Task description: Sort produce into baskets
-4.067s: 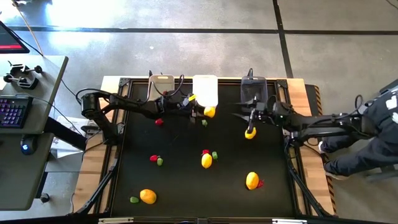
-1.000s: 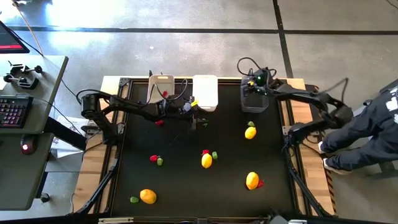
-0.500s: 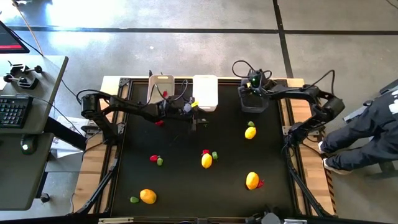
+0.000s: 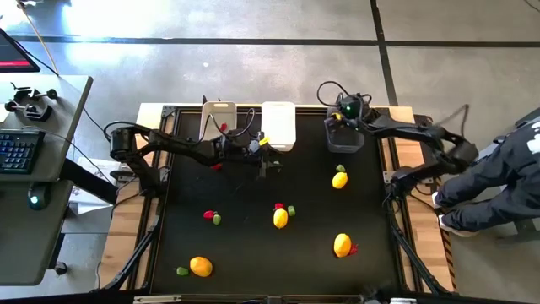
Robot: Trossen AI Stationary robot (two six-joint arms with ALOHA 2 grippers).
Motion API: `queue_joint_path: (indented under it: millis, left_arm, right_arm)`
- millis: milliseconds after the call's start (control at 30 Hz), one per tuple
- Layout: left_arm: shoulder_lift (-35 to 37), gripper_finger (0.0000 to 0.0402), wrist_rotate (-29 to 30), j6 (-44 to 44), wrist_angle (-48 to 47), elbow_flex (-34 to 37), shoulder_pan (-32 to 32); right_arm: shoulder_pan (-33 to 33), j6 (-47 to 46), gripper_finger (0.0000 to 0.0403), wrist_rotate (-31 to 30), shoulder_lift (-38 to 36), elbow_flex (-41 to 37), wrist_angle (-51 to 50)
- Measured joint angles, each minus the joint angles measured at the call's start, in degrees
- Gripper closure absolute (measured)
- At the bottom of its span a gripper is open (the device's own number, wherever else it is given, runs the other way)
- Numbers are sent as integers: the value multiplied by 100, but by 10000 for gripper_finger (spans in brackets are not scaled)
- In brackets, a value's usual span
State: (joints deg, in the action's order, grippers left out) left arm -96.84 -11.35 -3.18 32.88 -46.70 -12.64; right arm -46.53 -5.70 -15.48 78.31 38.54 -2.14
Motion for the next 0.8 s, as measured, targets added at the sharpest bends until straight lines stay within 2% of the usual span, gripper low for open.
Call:
queue_joint_path:
  millis: [100,200,400,433,533,700,800]
  left_arm:
    - [0,188,0,79,4,0,0]
    - [0,188,2,88,4,0,0]
    - [0,188,2,90,-6,2,41]
    - [0,188,2,109,-7,2,60]
    - [0,188,0,288,-7,2,120]
    - [0,188,0,401,-16,2,195]
    - [0,188,0,487,-20,2,246]
  right_arm:
    - [213,212,188,8,-631,0,-344]
    - [512,319,252,168,-1109,0,-591]
    - [1347,466,385,502,-1490,0,-801]
    - [1515,467,394,502,-1500,0,-797]
    - [1995,464,385,452,-1504,-252,-313]
    - [2645,207,398,411,-1500,-1360,1600]
    - [2923,188,399,413,-1505,-1687,2270]
